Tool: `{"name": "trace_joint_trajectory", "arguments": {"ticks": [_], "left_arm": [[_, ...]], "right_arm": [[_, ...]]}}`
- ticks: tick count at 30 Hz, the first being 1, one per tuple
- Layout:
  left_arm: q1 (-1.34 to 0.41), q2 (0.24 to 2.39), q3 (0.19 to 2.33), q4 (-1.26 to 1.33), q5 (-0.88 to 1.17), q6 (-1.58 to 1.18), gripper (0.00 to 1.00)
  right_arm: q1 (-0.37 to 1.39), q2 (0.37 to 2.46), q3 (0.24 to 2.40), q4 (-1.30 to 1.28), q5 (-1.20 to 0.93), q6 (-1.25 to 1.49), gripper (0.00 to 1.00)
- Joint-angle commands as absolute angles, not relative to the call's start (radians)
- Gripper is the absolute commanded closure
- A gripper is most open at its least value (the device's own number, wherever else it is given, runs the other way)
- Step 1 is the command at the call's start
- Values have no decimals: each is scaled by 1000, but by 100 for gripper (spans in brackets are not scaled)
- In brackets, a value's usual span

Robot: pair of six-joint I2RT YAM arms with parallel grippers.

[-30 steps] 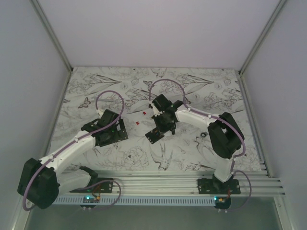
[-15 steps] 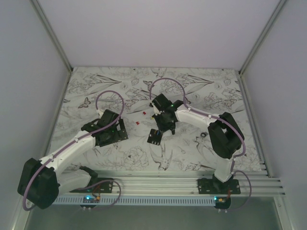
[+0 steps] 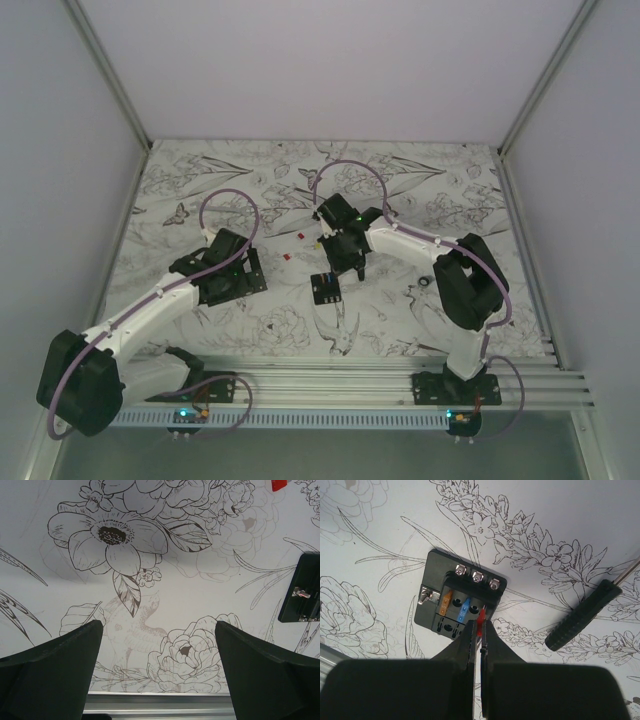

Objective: Snap on the fuse box
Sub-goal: Install the fuse at the fuse box base.

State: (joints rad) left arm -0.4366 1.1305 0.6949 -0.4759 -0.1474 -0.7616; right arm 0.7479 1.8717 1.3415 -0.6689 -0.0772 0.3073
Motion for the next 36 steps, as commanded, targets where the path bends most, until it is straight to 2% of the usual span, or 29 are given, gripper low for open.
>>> {"name": "trace_joint_trajectory", "arguments": {"ticks": [1, 17, 36], "left_arm": [[-428, 1136, 693, -518, -133, -754, 0], [-428, 1130, 690, -518, -126, -757, 0], [-428, 1139, 693, -517, -126, -758, 0]], "right_arm": [[744, 1854, 1363, -663, -90, 342, 100], [743, 1870, 1327, -643, -47, 456, 100], [743, 1918, 1319, -645, -46, 462, 100]]}}
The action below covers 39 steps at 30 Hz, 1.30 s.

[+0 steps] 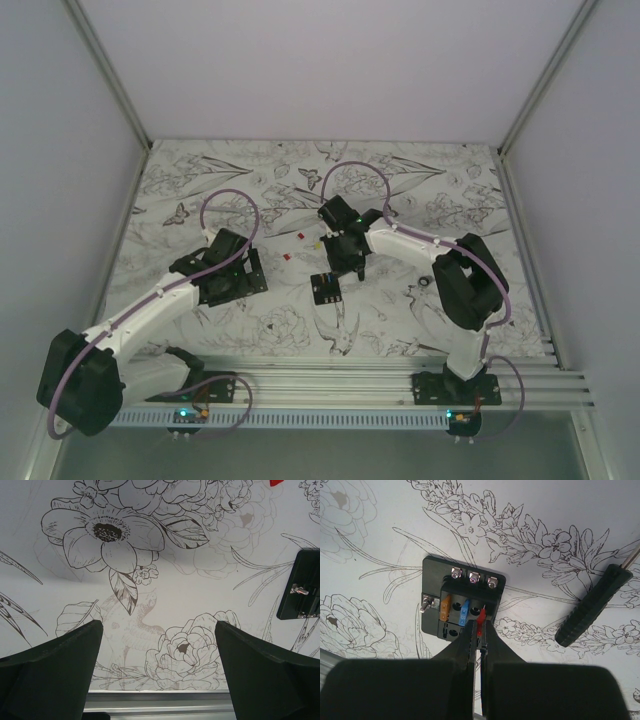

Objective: Snap on the fuse box
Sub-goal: Install the fuse at the fuse box base.

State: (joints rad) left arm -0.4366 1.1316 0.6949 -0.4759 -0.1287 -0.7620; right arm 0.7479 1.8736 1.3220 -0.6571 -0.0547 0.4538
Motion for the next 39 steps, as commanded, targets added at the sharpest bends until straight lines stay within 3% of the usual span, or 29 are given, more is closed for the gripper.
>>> {"name": "trace_joint_trajectory", "arguments": {"ticks": [1, 20, 39], "left_arm": [[-428, 1140, 692, -518, -126, -758, 0], [-428, 1147, 693, -518, -122, -758, 0], [-428, 1151, 692, -517, -122, -759, 0]], "right_arm": [[743, 1926, 1320, -645, -46, 460, 100], [745, 1977, 1384, -834, -77, 352, 100], [750, 2158, 1389, -781, -29, 347, 100]]}}
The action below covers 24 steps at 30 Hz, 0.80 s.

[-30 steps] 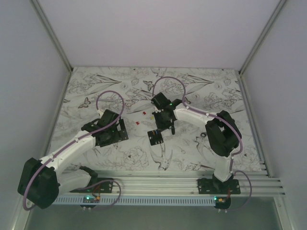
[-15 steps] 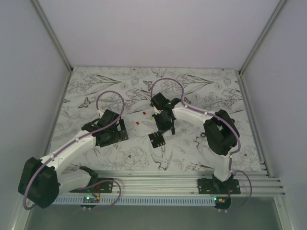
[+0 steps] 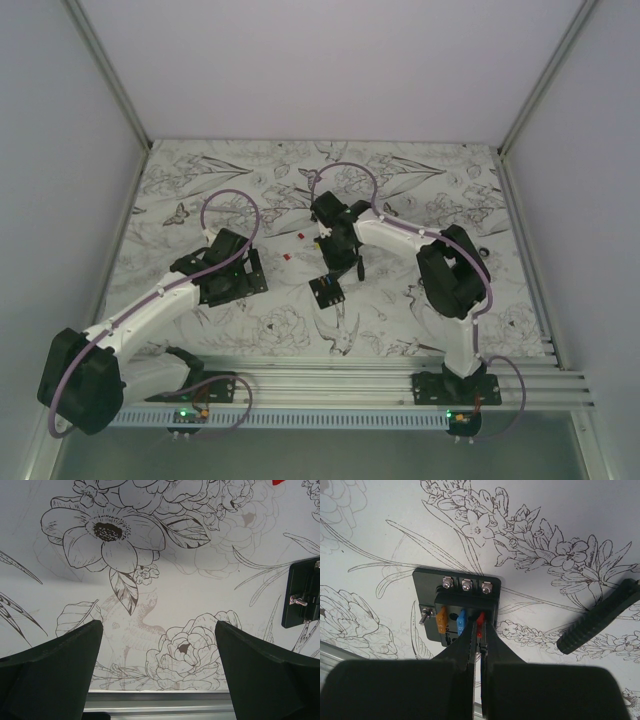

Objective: Snap on the fuse box
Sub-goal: Install the fuse at the fuse box base.

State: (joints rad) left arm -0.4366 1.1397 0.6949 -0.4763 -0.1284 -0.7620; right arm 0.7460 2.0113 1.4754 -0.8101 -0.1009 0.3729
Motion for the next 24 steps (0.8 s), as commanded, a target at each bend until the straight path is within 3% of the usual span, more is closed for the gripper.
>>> {"name": "trace_joint_trajectory", "arguments": {"ticks": [1, 9, 13, 24], "left_arm": [[-428, 1152, 692, -517, -120, -759, 0], [-429, 1153, 693, -515, -116, -759, 0], [-428, 1148, 692, -515, -109, -759, 0], [-428, 1136, 708, -514, -67, -777, 0]], "right_arm": [[751, 2164, 1383, -781, -18, 348, 100], [757, 2194, 1362, -766, 49, 358, 100], [770, 2103, 1343, -725, 36, 362, 100], [784, 1887, 1349, -673, -6, 374, 79]]}}
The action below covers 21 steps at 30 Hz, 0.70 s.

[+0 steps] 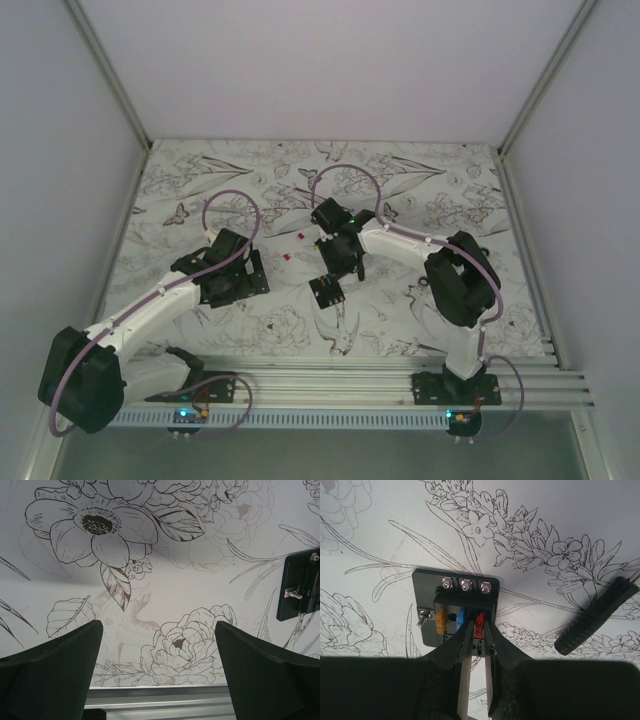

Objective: Snap on the fuse box
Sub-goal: Install the fuse at the fuse box base, then pick up the fuse from the center of the board.

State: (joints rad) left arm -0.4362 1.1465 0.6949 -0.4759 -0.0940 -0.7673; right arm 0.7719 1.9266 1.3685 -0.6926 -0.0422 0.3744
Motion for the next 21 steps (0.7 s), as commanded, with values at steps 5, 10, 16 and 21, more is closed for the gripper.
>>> {"name": "trace_joint_trajectory", "arguments": {"ticks": [5, 10, 16, 21], "left_arm": [[-431, 1131, 713, -513, -46, -786, 0], [-456, 1175, 749, -514, -44, -796, 0], [-518, 1346, 867, -516, -111, -809, 6], [-565, 1543, 1048, -537, -157, -718, 13]], "right_arm": [[784, 1781, 1307, -633, 15, 379, 69], [780, 1647, 1211, -551, 106, 351, 53], [724, 1483, 1030, -357, 178, 316, 38], [681, 1372, 849, -184, 215, 282, 19]]}}
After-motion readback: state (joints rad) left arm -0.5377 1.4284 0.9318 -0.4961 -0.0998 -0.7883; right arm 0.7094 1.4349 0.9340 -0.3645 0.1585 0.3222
